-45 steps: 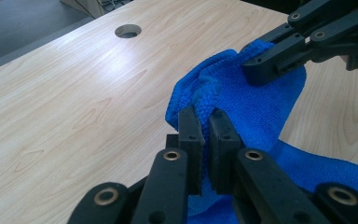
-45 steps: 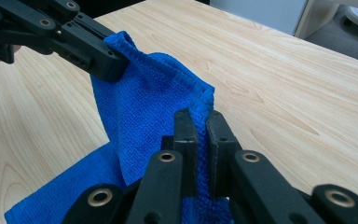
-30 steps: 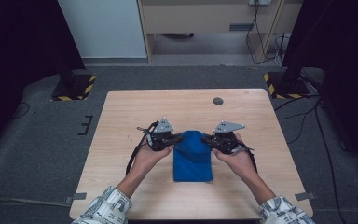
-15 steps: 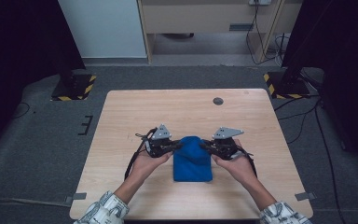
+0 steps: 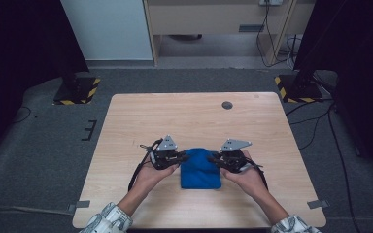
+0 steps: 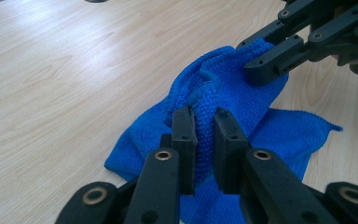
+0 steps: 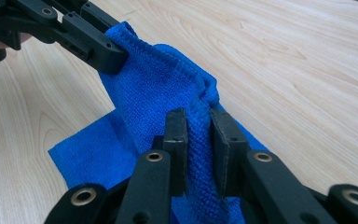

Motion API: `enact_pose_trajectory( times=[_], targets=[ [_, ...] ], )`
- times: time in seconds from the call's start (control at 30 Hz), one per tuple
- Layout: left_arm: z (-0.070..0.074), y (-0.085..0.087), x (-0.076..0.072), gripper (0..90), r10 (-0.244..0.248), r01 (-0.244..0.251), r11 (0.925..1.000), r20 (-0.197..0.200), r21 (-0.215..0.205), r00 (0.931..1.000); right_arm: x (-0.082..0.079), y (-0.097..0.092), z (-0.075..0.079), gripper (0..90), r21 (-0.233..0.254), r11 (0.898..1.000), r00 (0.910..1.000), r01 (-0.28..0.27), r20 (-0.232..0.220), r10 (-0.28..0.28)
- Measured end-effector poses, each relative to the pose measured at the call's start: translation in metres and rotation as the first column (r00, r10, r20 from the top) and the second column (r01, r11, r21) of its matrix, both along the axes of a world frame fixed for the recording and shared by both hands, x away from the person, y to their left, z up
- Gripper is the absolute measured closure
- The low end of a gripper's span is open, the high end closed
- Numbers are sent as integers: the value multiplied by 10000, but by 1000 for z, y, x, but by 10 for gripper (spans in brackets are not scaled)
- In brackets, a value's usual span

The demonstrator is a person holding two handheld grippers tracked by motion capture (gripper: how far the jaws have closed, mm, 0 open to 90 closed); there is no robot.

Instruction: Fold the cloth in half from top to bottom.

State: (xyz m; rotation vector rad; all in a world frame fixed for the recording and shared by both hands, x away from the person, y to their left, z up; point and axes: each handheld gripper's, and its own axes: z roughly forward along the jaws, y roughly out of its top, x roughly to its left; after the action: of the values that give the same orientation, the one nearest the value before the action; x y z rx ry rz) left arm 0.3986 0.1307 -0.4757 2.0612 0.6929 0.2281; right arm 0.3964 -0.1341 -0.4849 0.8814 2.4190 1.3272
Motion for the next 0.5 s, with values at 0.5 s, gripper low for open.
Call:
enact_pose_trajectory(
  times=[0.5],
  targets=[
    [-14, 1, -15, 753, -233, 235, 9996, -163, 122, 9996, -10, -3, -8, 750, -248, 9997, 9998, -86, -191, 82]
  ],
)
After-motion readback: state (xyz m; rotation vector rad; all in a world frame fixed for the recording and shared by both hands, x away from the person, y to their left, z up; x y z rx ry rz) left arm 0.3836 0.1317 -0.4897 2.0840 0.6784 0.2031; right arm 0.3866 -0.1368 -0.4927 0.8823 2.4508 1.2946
